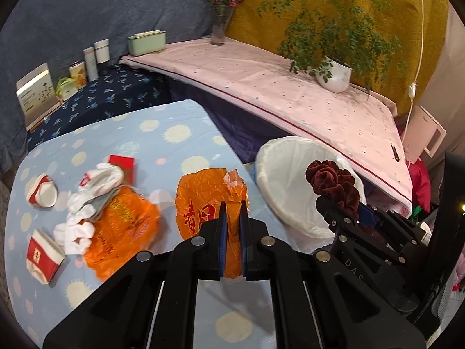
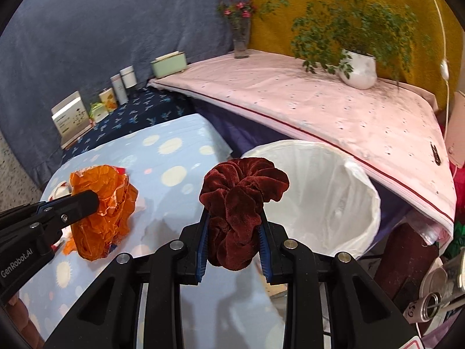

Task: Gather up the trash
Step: 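Carry the scrunchie with the right gripper and the orange bag with the left gripper into the wastebasket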

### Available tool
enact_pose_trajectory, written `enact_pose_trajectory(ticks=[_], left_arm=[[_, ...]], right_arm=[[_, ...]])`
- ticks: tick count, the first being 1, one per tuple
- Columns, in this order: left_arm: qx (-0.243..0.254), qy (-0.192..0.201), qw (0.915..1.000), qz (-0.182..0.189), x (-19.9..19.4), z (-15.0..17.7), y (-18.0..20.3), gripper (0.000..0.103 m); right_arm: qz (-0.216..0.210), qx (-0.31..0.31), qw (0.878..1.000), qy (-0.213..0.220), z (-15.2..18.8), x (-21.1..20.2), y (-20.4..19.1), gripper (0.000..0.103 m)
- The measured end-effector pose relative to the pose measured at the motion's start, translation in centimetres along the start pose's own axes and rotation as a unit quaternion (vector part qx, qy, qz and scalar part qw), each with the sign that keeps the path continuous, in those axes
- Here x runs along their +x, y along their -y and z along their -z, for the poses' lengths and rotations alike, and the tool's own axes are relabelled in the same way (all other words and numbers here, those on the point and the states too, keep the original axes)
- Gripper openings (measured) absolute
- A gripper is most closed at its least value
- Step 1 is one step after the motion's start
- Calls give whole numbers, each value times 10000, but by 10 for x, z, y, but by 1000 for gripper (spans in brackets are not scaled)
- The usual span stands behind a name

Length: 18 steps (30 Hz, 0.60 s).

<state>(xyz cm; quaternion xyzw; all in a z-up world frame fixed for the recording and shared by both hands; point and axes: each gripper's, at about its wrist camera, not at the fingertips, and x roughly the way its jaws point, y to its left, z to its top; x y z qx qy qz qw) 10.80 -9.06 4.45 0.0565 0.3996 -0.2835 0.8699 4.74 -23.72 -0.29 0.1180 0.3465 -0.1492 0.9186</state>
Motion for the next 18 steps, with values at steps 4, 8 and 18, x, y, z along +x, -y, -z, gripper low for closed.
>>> enact_pose_trajectory(ticks=[4, 8, 18], left_arm=[[173, -29, 9997, 159, 13, -9, 23, 7], [288, -128, 9988, 379, 30, -19, 43, 7], [297, -515, 9939, 933, 81, -36, 73, 7]], right_arm=[[165, 170, 9997, 13, -3, 5, 24, 28], [293, 339, 9990, -57, -5, 15, 45, 28], [494, 630, 9966, -192, -5, 35, 89, 28]])
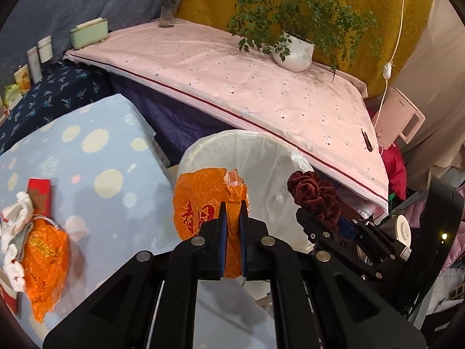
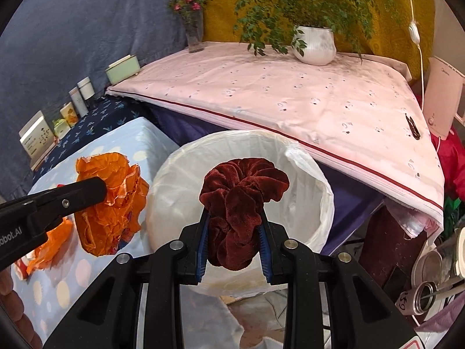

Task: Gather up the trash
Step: 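Carry the scrunchie with the right gripper and the orange bag with the left gripper into the wastebasket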

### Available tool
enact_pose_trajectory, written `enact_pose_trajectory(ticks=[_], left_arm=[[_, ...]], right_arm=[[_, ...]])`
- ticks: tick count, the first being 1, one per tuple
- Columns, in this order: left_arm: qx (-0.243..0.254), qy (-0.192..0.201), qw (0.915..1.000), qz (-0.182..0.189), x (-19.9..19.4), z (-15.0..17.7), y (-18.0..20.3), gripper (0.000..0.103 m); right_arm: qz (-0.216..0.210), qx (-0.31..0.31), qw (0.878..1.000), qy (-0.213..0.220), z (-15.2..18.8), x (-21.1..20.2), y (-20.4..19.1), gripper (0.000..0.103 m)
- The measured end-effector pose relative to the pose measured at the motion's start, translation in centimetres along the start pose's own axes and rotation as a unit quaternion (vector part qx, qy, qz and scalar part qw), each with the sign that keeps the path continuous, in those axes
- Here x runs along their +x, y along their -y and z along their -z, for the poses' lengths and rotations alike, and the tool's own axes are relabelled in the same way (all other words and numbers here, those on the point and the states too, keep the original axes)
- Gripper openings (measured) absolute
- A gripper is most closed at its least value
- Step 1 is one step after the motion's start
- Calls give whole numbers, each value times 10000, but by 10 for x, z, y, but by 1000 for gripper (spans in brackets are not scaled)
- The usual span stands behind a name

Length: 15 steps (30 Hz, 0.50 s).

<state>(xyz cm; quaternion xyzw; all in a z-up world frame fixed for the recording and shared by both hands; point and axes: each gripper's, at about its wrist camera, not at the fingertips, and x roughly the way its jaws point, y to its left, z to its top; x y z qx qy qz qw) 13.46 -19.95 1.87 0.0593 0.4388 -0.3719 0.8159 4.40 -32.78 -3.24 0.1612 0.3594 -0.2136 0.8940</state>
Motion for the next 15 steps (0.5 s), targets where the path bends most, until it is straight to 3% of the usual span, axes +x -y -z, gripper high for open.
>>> enact_pose_trajectory(ticks=[5, 9, 11, 13, 15], left_arm=[[-19, -158, 9999, 65, 22, -6, 3, 7], [68, -215, 9997, 79, 33, -9, 7, 10], [72, -185, 9998, -15, 36, -12, 7, 17], [-14, -176, 9998, -74, 37, -14, 4, 31], [-81, -151, 9998, -118, 38, -15, 0, 34]], right_arm=[[26, 99, 9999, -62, -2, 12, 11, 29], [49, 110, 9999, -75, -5, 21, 13, 37], [56, 126, 9999, -64, -6, 23, 14, 43], [96, 120, 9999, -34, -6, 23, 13, 51], [115, 119, 9999, 6, -7, 22, 13, 54]])
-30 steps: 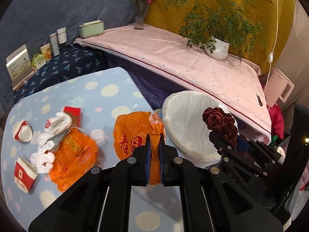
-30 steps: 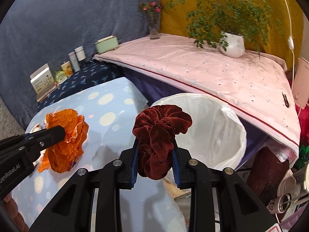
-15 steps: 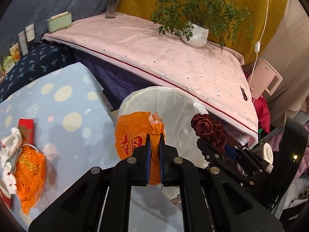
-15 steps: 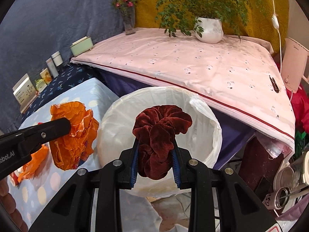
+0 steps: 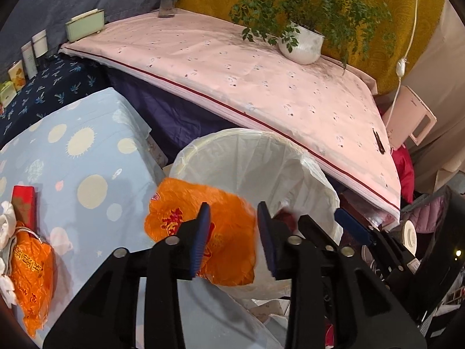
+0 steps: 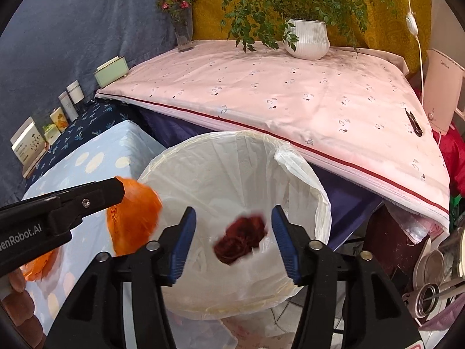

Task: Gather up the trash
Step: 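Carry the scrunchie with the right gripper and the orange bag with the left gripper into the wastebasket, then open both grippers over the wastebasket and bring them back to the table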

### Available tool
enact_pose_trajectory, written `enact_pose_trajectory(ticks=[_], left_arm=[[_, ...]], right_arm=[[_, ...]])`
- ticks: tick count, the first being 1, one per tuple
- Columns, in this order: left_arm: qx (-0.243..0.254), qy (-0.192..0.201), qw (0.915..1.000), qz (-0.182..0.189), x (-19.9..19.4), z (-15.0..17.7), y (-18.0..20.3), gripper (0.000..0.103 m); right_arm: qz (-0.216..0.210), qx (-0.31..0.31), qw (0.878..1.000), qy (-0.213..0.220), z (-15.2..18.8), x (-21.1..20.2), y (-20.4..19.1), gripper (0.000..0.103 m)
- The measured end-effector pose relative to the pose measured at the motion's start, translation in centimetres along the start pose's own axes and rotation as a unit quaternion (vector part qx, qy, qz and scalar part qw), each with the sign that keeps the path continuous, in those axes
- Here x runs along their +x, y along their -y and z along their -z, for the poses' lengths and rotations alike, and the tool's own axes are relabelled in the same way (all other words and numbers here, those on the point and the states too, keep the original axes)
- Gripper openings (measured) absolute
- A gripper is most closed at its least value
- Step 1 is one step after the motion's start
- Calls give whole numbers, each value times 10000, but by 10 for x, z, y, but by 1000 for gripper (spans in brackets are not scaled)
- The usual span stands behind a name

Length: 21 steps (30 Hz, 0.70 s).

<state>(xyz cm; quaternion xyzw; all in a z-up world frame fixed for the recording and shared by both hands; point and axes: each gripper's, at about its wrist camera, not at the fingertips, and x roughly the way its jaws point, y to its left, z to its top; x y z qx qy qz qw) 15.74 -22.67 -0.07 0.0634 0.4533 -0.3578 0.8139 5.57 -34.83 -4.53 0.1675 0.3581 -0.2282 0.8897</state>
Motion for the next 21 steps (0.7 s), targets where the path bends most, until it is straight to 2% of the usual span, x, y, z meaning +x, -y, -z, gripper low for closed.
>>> enact_pose_trajectory(ticks=[3, 11, 16, 21], left_arm=[[-17, 12, 10000, -72, -2, 0, -3, 39], [-66, 132, 9996, -223, -16, 6, -7, 40], [-127, 307, 9986, -406, -36, 12, -11, 54], [-227, 439, 9976, -488, -58, 15, -15, 56]], right_arm=[[1, 29, 10000, 9, -1, -1, 1, 54], [-35, 39, 9999, 151, 0, -18, -3, 60], [-85, -26, 9996, 253, 1, -34, -12, 65], [-145, -136, 9992, 345, 3, -50, -26, 69]])
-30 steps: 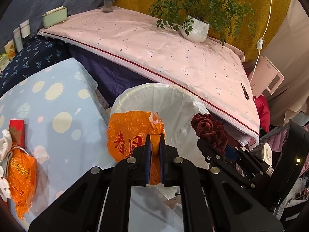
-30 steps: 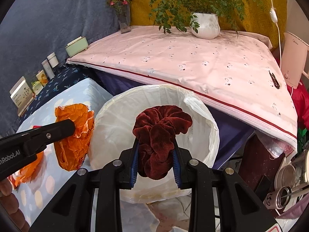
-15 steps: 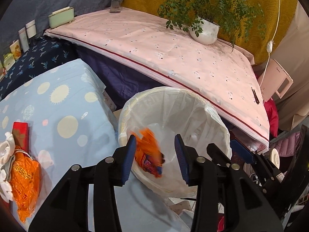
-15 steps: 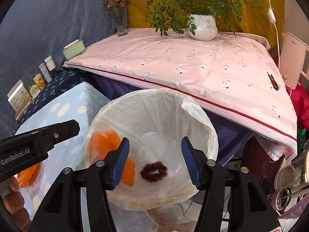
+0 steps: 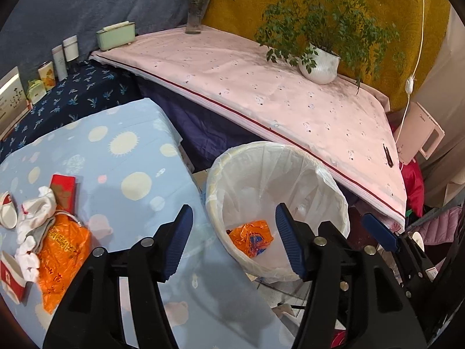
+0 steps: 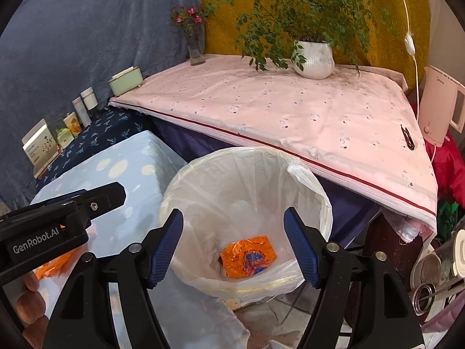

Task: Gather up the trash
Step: 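Open both grippers over the wastebasket and bring them back to the table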

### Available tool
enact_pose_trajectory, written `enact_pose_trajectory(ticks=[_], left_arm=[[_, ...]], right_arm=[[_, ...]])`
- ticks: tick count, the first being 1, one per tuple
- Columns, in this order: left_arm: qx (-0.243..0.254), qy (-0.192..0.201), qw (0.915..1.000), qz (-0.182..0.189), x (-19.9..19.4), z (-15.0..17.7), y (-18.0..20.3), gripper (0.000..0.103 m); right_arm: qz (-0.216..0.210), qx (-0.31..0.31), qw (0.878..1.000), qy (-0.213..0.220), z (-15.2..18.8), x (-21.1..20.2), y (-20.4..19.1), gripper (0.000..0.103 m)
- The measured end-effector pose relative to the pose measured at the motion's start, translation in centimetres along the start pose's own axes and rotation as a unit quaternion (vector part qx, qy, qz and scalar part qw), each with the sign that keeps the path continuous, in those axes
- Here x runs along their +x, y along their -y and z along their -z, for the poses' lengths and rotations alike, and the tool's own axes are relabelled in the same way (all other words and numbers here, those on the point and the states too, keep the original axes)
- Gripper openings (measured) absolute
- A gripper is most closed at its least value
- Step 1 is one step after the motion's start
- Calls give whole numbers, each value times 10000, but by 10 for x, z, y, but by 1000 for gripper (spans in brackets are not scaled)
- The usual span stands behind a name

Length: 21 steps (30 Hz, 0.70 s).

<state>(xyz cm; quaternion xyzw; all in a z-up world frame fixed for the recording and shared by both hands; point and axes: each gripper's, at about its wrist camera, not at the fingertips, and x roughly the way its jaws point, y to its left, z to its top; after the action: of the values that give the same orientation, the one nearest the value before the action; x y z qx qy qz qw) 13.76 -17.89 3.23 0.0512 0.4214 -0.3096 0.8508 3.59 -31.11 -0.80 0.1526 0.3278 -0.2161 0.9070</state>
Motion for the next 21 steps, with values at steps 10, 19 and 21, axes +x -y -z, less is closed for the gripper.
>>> enact_pose_trajectory(ticks=[10, 19, 21], left_arm=[[-243, 238, 9992, -217, -38, 11, -27, 60], [-573, 392, 9962, -531, -69, 27, -73, 63], [-660, 423, 9950, -616, -76, 31, -84, 66]], right_arm=[[-145, -269, 9995, 117, 5, -30, -36, 74], [-364, -528, 9978, 179, 12, -48, -77, 80], [-421, -604, 9971, 176, 15, -51, -89, 80]])
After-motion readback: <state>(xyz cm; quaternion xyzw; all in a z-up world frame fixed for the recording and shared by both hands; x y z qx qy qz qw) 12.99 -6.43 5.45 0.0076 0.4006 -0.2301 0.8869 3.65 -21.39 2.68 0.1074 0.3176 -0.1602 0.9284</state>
